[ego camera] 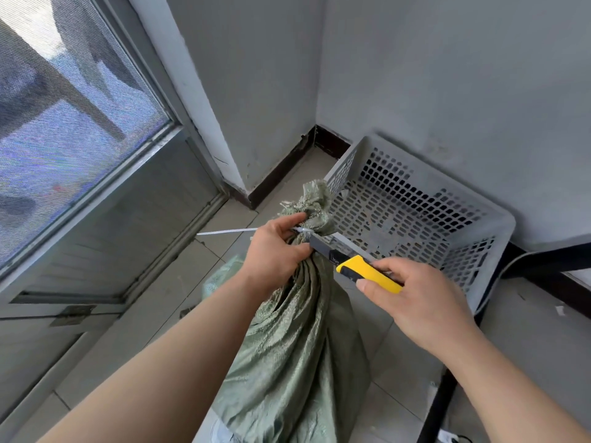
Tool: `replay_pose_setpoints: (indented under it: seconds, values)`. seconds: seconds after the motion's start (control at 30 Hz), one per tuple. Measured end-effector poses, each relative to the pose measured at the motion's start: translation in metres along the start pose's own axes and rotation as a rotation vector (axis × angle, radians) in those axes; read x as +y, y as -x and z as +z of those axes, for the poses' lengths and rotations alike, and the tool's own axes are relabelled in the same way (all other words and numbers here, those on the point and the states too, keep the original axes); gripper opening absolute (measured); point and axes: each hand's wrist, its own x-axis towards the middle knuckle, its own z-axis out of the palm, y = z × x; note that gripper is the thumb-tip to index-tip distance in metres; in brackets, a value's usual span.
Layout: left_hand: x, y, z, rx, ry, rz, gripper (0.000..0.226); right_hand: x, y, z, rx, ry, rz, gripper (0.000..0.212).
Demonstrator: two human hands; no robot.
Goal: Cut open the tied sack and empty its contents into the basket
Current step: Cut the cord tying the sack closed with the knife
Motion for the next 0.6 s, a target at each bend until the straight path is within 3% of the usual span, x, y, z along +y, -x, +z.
replay_pose_setpoints:
  seconds: [0.27,0.43,0.6]
  values:
    - [0.0014,0.0015,0.0045,0.004,-0.055,0.033,0.055,0.0042,0.0021,0.0041,0.051,-0.028,-0.025,0.028]
    - [0.0034,0.0045,0.0072,0.005,-0.056,0.066,0.055,0.0046,0.0007,0.0041,0.01,-0.039,-0.008,0.016]
    - [0.0014,0.0055,0.007,-0.004,-0.07,0.064,0.055,0.0067,0.0028,0.0078,0.034,-0.034,0.005,0.023]
